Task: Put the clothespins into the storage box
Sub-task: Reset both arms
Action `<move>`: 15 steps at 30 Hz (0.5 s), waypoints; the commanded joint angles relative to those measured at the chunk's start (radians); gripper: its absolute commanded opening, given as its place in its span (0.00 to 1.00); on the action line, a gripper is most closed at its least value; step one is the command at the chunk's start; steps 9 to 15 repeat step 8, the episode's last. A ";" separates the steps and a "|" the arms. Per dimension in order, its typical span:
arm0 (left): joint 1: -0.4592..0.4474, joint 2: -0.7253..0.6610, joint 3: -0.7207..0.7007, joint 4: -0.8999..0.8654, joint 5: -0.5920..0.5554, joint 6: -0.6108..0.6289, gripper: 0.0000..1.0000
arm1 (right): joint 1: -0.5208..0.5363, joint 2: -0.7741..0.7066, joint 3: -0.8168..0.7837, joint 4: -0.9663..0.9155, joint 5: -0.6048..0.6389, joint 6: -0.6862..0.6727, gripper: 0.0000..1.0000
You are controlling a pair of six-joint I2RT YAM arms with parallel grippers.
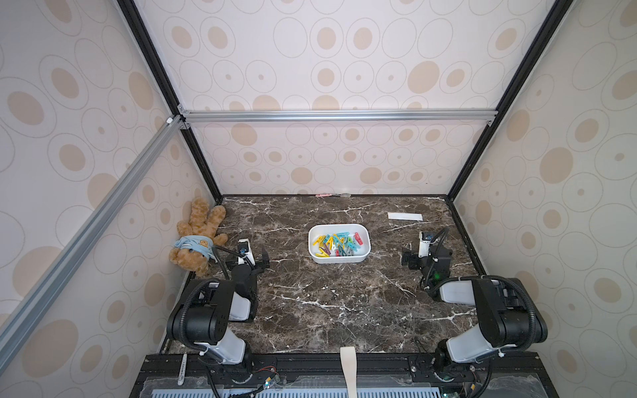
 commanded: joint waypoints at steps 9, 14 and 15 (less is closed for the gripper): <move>0.007 0.001 0.025 -0.005 0.060 0.029 0.99 | 0.005 -0.003 0.006 -0.001 -0.005 -0.013 1.00; 0.007 0.001 0.025 -0.005 0.060 0.029 0.99 | 0.005 -0.003 0.006 -0.001 -0.005 -0.013 1.00; 0.007 0.001 0.025 -0.005 0.060 0.029 0.99 | 0.005 -0.003 0.006 -0.001 -0.005 -0.013 1.00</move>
